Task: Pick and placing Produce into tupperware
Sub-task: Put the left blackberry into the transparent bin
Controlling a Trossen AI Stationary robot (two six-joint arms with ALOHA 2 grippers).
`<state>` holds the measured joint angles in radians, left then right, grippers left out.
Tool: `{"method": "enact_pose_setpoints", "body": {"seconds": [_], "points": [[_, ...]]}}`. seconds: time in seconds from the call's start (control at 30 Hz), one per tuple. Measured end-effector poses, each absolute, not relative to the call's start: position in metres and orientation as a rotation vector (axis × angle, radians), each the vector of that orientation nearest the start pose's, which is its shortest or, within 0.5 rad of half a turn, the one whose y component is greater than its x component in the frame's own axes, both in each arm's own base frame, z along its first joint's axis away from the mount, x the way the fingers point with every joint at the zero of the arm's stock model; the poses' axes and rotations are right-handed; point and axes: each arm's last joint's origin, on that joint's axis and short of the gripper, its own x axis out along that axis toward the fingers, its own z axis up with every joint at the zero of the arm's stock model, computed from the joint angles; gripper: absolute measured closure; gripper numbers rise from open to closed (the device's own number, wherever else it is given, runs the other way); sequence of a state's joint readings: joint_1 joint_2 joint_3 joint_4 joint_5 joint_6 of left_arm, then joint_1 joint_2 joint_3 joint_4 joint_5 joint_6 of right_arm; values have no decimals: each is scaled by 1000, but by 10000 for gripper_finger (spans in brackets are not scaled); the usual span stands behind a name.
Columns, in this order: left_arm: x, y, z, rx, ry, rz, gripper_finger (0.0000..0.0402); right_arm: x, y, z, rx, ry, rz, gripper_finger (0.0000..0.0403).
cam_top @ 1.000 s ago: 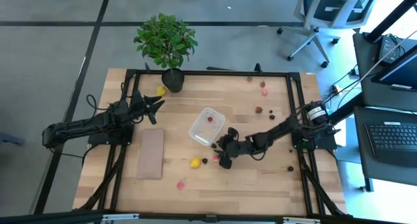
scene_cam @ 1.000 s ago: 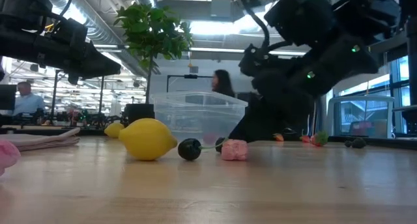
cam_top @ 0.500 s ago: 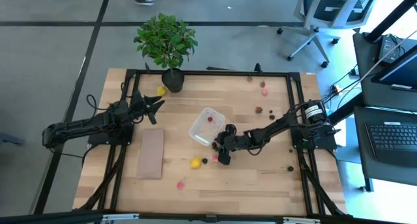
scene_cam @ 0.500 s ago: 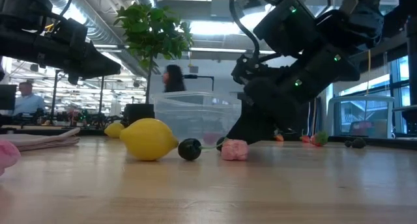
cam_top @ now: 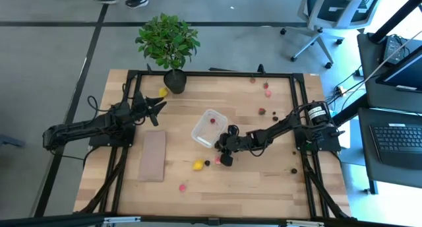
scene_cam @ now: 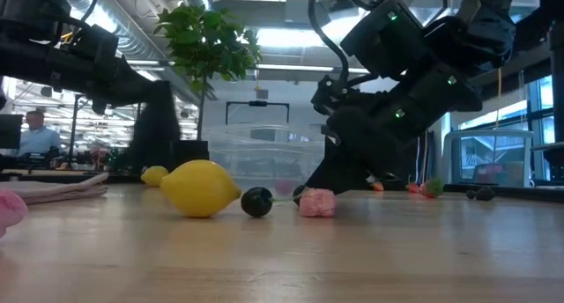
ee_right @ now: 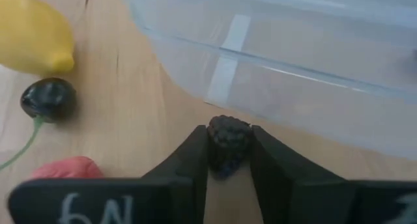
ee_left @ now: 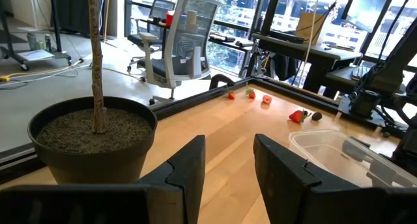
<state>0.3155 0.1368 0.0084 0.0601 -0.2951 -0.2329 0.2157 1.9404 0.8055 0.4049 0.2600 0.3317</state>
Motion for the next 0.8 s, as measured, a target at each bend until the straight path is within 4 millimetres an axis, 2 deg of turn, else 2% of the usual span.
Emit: {"method": "enact_pose_setpoints", "body": {"seconds": [0.2,0.33,0.53,0.63,0.8], "points": [[97,40,161,-226,-1,616,278,337,68,91,157,698,-134,311],[97,40,161,-226,-1,616,278,332,73,103,180,733,-52,311],[97,40,161,-226,-1,616,278,320,73,147,211,708,18,312],[97,40,161,-226,-2,616,278,314,74,176,231,624,50,312],[97,40,161,-226,-2,616,278,314,55,218,238,470,-66,312]]}}
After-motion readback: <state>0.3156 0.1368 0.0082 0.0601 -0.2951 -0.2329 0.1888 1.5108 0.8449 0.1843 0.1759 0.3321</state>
